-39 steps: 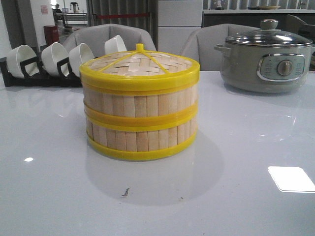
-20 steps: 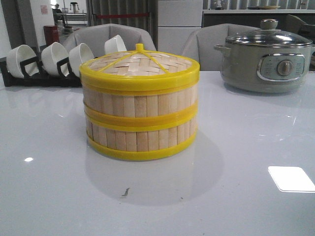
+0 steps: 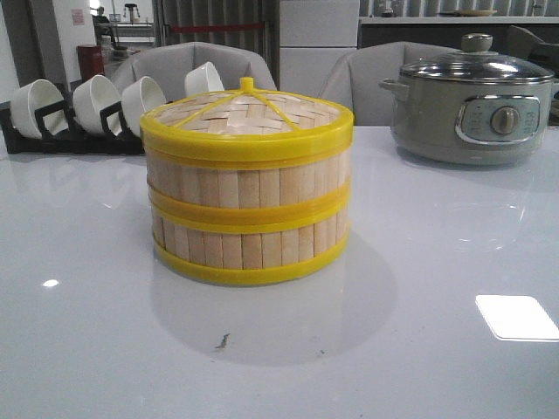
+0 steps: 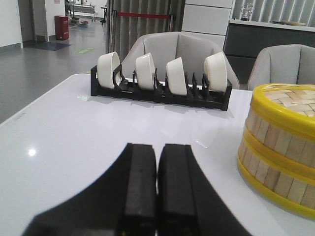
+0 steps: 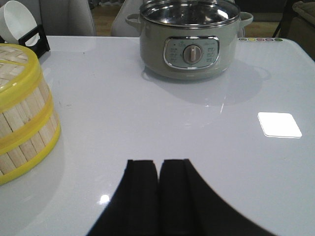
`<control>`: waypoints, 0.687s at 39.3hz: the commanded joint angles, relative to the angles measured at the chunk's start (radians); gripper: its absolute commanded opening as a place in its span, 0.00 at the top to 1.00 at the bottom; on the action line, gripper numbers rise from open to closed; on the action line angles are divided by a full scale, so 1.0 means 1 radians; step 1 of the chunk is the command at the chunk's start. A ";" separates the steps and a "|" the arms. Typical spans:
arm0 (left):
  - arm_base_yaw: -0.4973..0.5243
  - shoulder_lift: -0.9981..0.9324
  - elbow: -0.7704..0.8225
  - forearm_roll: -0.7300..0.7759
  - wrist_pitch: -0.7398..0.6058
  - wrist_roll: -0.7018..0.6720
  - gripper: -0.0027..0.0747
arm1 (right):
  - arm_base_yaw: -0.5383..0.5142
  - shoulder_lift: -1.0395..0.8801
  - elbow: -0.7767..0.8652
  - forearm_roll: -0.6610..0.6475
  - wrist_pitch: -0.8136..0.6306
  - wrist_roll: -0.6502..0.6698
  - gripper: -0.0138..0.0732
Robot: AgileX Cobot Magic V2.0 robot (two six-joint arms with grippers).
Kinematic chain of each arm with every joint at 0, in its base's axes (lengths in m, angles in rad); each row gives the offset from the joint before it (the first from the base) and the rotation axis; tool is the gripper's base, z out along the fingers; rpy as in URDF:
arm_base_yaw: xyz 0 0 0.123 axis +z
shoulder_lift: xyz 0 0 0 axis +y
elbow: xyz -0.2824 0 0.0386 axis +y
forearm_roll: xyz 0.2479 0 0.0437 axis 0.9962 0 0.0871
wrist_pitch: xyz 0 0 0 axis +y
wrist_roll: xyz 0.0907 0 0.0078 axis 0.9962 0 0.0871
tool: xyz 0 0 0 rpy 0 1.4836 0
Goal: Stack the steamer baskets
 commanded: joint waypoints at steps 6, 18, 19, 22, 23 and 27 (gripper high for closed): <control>0.003 -0.013 0.000 -0.006 -0.083 -0.007 0.85 | -0.006 0.003 -0.030 -0.001 -0.080 -0.011 0.78; 0.003 -0.013 0.000 0.357 -0.100 -0.326 0.85 | -0.006 0.003 -0.030 -0.001 -0.080 -0.011 0.78; 0.003 -0.013 0.000 0.357 -0.100 -0.326 0.85 | -0.006 0.003 -0.030 -0.001 -0.080 -0.011 0.78; 0.003 -0.013 0.000 0.357 -0.100 -0.326 0.85 | -0.006 0.003 -0.030 -0.001 -0.080 -0.011 0.78; 0.003 -0.013 0.000 0.357 -0.100 -0.326 0.85 | -0.006 0.003 -0.030 -0.001 -0.080 -0.011 0.78; 0.003 -0.013 0.000 0.357 -0.100 -0.322 0.85 | -0.006 0.003 -0.030 -0.001 -0.080 -0.011 0.78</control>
